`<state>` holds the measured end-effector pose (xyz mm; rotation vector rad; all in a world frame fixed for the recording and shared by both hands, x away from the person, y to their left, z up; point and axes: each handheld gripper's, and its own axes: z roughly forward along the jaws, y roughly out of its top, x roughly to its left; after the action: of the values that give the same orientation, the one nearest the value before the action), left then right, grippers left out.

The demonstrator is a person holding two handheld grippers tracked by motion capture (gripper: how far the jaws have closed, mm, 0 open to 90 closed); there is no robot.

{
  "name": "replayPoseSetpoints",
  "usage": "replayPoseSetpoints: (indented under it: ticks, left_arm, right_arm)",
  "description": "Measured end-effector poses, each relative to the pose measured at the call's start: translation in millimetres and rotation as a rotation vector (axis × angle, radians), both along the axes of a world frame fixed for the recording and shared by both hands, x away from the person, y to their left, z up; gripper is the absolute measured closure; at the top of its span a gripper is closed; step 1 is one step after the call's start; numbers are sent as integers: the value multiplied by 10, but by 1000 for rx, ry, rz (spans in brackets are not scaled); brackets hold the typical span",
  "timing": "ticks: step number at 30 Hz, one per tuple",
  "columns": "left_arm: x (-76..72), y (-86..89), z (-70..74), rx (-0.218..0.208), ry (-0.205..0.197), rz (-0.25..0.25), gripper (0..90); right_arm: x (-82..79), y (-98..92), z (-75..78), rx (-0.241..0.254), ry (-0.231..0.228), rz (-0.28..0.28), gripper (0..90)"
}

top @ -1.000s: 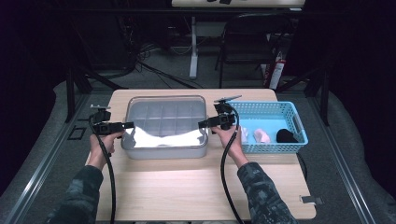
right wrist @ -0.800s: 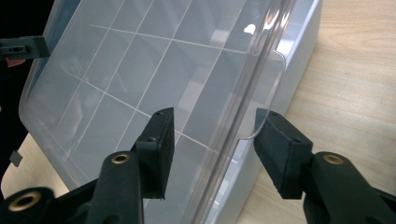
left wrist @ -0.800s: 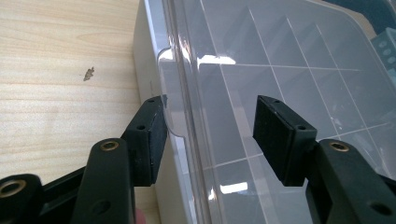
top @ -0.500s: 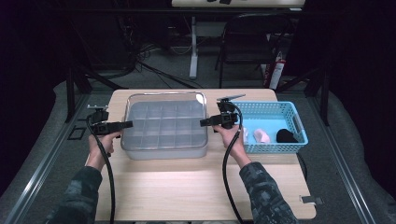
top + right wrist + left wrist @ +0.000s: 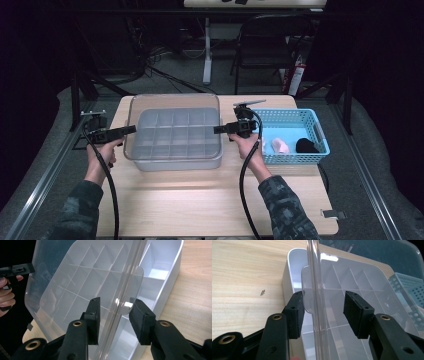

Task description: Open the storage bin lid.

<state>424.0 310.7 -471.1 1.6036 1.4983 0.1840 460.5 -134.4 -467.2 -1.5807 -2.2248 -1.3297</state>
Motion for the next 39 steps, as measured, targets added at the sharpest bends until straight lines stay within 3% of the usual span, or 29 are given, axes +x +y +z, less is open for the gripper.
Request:
replayPoseSetpoints:
  ticks: [10, 20, 28, 39]
  left_arm:
    - [-106, -4, 40, -13, -16, 0, 526]
    - [-257, -15, 61, 7, -28, -3, 536]
    - [-393, -6, 99, -9, -51, -11, 547]
    - [-601, 13, 140, 6, -85, -13, 557]
  right_arm:
    - [-127, -35, 105, 9, -43, 3, 629]
    - [-262, -30, 125, -19, -70, 16, 652]
    - [-375, -73, 182, 2, -92, 25, 659]
    - [-538, -73, 204, 3, -117, 45, 669]
